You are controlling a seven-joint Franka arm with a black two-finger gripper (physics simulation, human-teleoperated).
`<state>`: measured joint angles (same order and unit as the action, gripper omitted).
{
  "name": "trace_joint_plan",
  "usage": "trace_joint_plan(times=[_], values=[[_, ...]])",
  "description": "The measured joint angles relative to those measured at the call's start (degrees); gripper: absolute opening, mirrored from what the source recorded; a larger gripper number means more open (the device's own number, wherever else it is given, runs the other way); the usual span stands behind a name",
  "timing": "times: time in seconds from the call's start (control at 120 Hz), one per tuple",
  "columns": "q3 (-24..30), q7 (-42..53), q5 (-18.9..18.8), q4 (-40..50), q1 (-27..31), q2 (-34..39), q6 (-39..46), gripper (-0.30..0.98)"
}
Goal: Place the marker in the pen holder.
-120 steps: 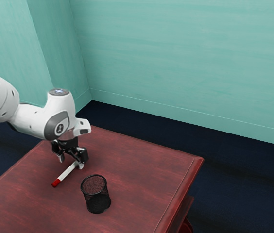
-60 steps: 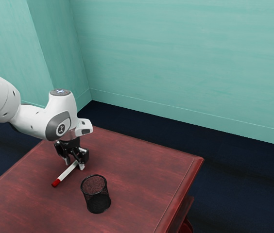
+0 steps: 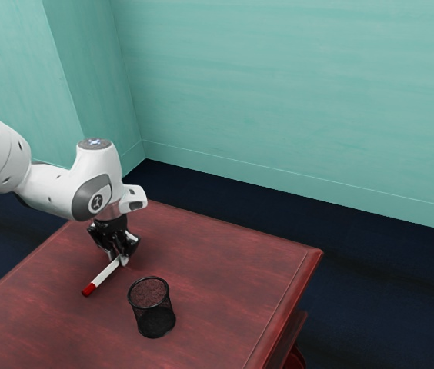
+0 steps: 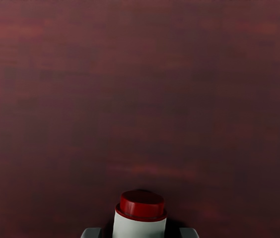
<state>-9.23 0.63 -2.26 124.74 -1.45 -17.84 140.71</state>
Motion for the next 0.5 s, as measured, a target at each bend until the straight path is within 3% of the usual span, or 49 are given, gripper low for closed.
trace_joint_plan(times=[0.5], values=[[-0.08, 0.54, -0.02, 0.17, 0.03, 0.71, -0.37, 0.10]])
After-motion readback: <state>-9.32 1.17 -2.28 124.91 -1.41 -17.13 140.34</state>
